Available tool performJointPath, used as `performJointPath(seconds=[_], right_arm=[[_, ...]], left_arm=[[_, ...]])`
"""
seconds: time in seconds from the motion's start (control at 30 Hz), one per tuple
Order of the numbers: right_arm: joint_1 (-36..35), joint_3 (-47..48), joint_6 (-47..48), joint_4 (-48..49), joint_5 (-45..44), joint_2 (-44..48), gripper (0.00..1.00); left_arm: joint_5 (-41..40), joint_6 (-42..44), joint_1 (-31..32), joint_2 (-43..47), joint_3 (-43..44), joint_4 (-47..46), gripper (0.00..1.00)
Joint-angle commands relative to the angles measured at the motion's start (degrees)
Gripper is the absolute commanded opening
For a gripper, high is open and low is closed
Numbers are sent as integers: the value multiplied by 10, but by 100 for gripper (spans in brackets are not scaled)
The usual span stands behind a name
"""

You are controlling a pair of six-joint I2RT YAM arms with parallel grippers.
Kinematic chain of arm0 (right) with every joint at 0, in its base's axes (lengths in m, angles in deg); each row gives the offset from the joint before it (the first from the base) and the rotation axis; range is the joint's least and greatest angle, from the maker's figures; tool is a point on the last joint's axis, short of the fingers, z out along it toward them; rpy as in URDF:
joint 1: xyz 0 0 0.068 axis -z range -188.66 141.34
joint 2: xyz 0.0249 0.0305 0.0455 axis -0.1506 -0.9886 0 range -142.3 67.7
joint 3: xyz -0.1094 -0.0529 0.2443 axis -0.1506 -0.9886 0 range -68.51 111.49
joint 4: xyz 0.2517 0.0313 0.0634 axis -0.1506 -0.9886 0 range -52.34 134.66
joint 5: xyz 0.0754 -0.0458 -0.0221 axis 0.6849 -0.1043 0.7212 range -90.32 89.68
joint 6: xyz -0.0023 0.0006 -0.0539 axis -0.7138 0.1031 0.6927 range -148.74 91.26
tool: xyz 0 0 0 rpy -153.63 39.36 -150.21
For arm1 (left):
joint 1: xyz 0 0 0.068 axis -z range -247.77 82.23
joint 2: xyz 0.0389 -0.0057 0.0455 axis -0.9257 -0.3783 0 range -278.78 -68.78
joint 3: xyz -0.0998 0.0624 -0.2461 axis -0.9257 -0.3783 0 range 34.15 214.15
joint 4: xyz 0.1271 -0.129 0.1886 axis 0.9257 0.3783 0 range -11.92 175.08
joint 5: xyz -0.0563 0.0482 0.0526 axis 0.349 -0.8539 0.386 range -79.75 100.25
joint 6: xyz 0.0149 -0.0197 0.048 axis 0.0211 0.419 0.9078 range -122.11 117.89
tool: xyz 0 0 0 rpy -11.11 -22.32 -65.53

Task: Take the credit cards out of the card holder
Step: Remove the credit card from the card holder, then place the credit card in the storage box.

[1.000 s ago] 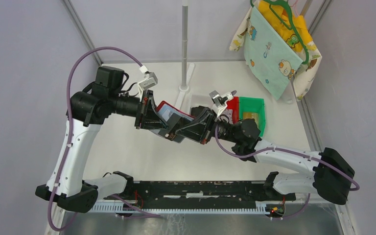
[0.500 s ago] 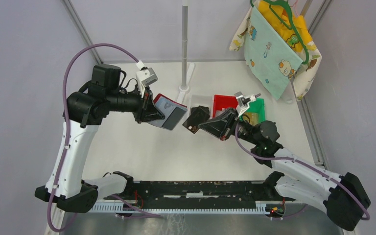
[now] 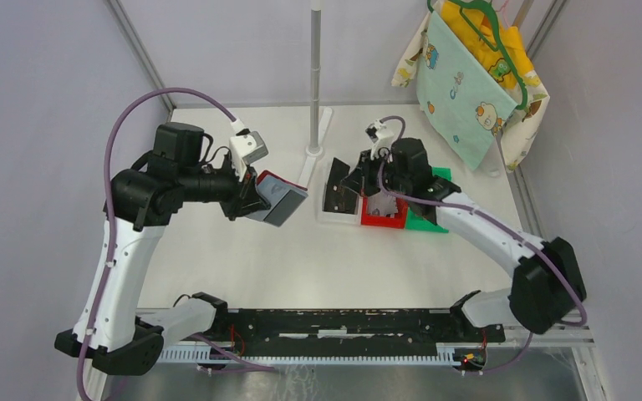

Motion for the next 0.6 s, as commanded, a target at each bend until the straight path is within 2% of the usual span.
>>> performJointPath(seconds=[0.0, 0.23, 0.57], right_arm=[[4, 88, 107, -129, -81, -99, 0], [4, 154, 115, -135, -88, -214, 0], [3, 195, 120, -146, -74, -275, 0]], left_arm=[[29, 36, 1, 24, -5, -7, 2], [44, 41, 1, 27, -9, -3, 2], [71, 38, 1, 26, 6, 5, 2]])
